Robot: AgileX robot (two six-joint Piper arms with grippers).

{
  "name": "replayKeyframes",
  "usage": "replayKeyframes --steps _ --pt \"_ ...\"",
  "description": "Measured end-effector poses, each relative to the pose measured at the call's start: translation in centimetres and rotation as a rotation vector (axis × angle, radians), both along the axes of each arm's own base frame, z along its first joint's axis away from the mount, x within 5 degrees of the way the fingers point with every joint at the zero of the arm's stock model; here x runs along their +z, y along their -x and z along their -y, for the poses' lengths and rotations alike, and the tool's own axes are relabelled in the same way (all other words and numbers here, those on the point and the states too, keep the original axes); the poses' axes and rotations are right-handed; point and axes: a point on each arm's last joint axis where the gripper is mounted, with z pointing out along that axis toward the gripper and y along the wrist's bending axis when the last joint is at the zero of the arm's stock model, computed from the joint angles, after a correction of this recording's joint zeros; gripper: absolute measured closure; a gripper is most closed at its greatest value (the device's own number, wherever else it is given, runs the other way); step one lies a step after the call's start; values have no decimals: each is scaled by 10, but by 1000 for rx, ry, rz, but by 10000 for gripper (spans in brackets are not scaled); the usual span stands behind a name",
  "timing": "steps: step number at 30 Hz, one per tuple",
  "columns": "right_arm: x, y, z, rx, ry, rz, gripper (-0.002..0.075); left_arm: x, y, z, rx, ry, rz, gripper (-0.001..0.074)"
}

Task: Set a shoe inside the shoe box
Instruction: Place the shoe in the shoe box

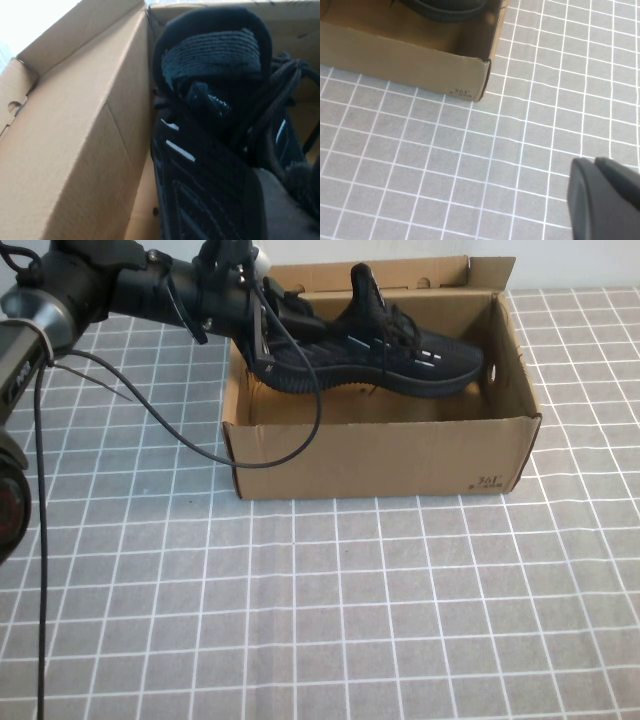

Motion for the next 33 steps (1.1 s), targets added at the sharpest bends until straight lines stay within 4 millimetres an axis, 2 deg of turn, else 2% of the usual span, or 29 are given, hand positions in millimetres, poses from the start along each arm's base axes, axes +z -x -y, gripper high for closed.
replayKeyframes --steps 10,18,22,28,33 --pt "0 0 0 -1 2 1 742 1 0 1 1 8 -1 714" --pt "0 0 0 -1 2 1 742 2 0 15 3 8 54 714" --pt "0 0 0 -1 2 1 742 -7 -5 17 25 13 59 714" --pt "0 0 0 -1 2 1 742 -31 -12 19 41 0 33 714" --pt "0 0 0 -2 1 1 742 -34 -14 19 50 -3 39 714"
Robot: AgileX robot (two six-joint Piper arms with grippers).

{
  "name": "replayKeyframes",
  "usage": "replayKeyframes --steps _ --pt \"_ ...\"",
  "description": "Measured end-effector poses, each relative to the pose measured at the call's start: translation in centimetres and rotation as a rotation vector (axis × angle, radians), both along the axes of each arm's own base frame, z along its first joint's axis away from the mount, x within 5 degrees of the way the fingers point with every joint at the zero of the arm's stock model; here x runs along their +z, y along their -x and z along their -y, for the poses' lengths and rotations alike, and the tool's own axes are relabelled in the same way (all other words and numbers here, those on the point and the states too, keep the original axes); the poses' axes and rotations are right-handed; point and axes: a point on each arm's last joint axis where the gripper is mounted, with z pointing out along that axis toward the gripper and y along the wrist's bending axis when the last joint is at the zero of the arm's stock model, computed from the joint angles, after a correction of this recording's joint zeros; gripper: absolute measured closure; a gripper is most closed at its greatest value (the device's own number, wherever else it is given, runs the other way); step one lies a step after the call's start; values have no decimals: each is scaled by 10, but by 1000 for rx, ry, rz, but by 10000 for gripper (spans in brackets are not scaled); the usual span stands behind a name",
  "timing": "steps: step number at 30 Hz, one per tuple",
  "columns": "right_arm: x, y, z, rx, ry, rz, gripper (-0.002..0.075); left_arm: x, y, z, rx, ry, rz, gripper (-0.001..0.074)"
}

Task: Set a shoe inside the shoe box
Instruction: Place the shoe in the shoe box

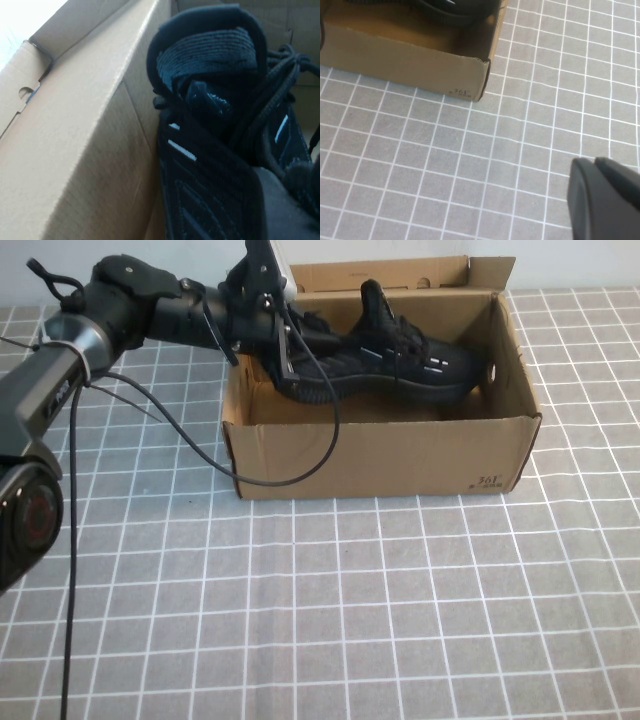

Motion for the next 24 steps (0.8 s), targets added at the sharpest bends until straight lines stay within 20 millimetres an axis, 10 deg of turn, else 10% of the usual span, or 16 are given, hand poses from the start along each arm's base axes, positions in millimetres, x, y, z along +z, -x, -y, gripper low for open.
replayKeyframes --steps 13,24 --pt "0 0 0 0 0 0 742 -9 -3 1 3 -14 17 698" --pt "0 0 0 2 -3 -2 742 -2 -11 -3 227 90 -174 344"
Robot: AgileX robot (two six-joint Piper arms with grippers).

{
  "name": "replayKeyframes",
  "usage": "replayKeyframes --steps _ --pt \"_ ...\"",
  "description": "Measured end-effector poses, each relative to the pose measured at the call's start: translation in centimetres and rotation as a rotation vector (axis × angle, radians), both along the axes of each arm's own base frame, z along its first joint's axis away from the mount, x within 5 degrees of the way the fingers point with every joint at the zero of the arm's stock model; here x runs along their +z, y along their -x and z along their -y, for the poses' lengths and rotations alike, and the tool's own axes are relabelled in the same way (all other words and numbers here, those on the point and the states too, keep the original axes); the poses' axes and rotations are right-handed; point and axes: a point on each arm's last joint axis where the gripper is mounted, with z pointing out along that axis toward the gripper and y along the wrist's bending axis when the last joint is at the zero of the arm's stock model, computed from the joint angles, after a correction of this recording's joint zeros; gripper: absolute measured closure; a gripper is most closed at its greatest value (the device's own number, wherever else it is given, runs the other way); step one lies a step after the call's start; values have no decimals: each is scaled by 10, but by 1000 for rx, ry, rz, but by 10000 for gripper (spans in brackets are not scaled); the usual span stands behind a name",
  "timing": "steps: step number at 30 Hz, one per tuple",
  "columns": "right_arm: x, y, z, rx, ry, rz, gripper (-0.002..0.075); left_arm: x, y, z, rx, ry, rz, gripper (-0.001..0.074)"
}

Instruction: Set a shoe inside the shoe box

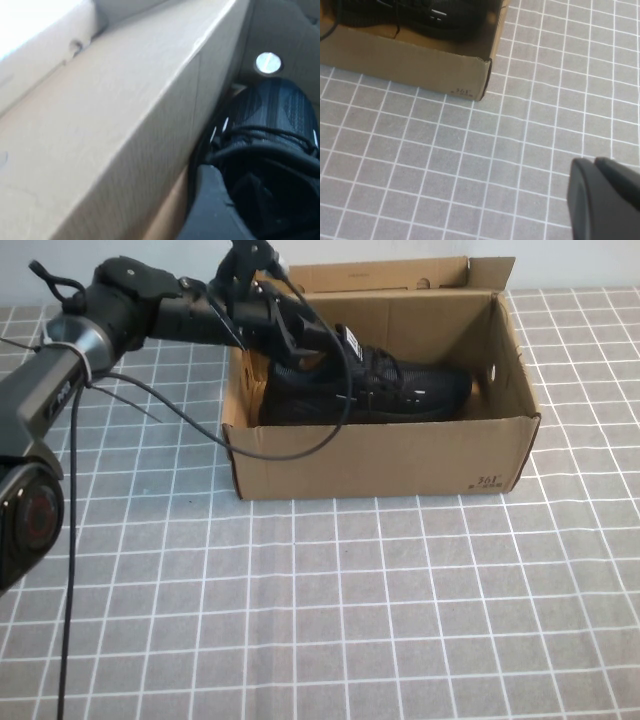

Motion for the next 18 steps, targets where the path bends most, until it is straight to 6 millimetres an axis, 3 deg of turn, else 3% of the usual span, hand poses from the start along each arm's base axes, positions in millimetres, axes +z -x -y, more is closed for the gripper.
replayKeyframes --steps 4,11,14,18 --pt "0 0 0 2 -3 -2 742 19 7 -3 70 6 -102 335" --pt "0 0 -1 4 -6 -4 742 82 39 4 368 91 -404 367" --pt "0 0 -1 4 -6 -4 742 86 49 16 453 2 -416 369" --pt "0 0 -1 5 -7 -4 742 75 55 35 527 -94 -409 371"
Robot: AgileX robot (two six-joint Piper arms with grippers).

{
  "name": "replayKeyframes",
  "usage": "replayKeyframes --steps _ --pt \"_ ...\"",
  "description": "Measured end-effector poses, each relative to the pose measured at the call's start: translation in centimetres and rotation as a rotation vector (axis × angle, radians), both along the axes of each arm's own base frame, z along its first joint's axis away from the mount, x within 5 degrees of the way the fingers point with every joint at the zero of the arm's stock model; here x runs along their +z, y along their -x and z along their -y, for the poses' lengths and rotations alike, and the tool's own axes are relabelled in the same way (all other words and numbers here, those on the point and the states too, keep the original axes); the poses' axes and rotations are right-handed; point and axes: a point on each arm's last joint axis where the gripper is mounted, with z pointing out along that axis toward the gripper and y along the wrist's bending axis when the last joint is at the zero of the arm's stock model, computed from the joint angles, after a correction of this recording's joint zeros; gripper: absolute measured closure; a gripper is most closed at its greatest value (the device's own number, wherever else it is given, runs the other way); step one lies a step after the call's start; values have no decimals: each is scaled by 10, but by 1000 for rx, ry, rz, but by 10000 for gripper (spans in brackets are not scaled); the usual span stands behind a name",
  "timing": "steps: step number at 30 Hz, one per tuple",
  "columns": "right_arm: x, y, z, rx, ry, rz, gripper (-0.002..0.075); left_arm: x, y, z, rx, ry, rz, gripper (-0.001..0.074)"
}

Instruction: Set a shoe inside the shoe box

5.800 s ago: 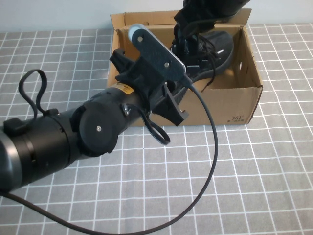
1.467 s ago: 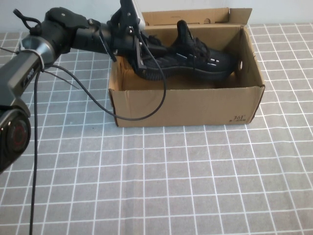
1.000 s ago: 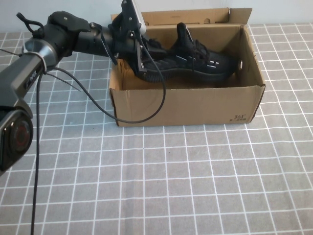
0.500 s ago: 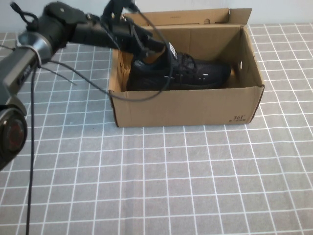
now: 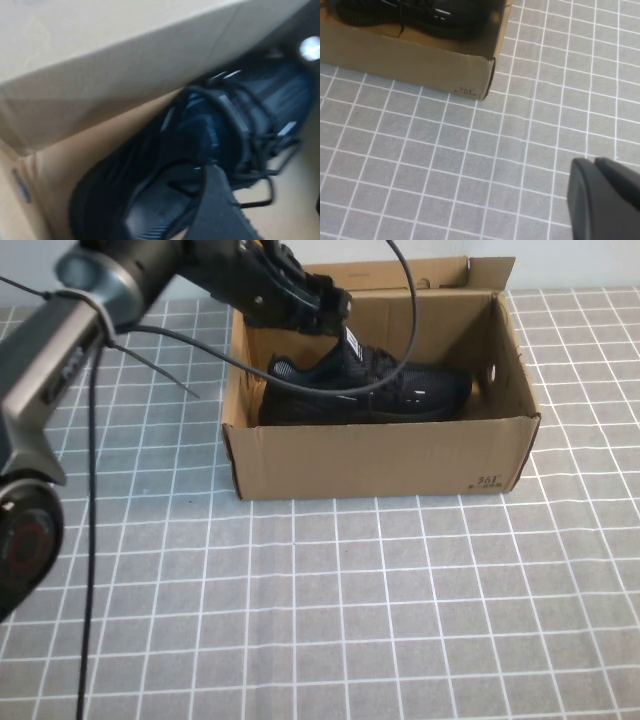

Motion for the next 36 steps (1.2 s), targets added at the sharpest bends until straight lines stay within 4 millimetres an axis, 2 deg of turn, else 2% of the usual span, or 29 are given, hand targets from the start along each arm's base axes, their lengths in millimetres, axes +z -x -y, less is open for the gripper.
replayKeyframes --steps 7,15,29,32,36 --pt "0 1 -1 8 -12 -7 742 -17 -12 2 94 -82 56 394" --pt "0 1 -2 29 3 -5 742 -51 -24 -2 158 -176 15 402" --pt "-1 1 -2 46 10 -6 742 -77 -29 2 164 -199 -26 409" --pt "-1 1 -2 47 11 -6 742 -78 -30 1 172 -206 -25 455" --pt "-1 1 -2 49 14 -5 743 -78 -31 -1 179 -230 -7 600"
